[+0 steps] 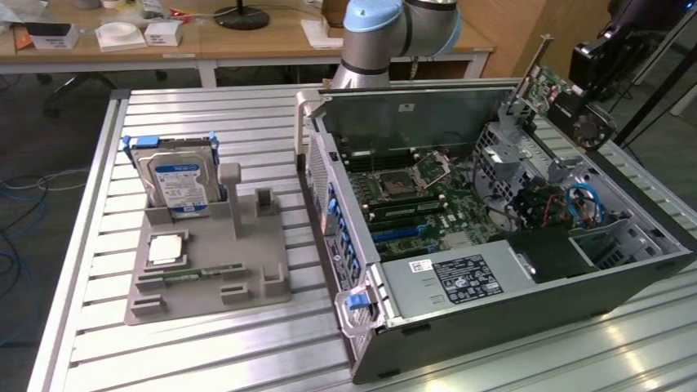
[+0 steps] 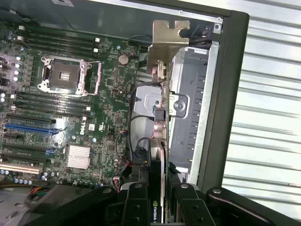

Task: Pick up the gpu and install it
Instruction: 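Insert the gpu into the slot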

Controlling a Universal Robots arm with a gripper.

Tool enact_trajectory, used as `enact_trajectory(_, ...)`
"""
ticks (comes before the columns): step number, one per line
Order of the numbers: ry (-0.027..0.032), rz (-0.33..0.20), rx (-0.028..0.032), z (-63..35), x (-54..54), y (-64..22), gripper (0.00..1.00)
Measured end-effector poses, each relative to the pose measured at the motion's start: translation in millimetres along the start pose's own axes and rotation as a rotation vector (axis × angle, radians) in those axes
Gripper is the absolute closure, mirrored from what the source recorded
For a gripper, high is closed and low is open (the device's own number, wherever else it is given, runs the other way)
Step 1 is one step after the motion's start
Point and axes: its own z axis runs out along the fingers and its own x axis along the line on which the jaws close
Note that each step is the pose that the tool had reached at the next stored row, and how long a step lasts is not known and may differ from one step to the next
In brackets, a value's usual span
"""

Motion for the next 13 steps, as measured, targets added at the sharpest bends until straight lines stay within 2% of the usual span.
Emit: enact_trajectory(13, 0.0008, -0.019, -0.0004, 0.0, 0.0, 0.0, 0.74)
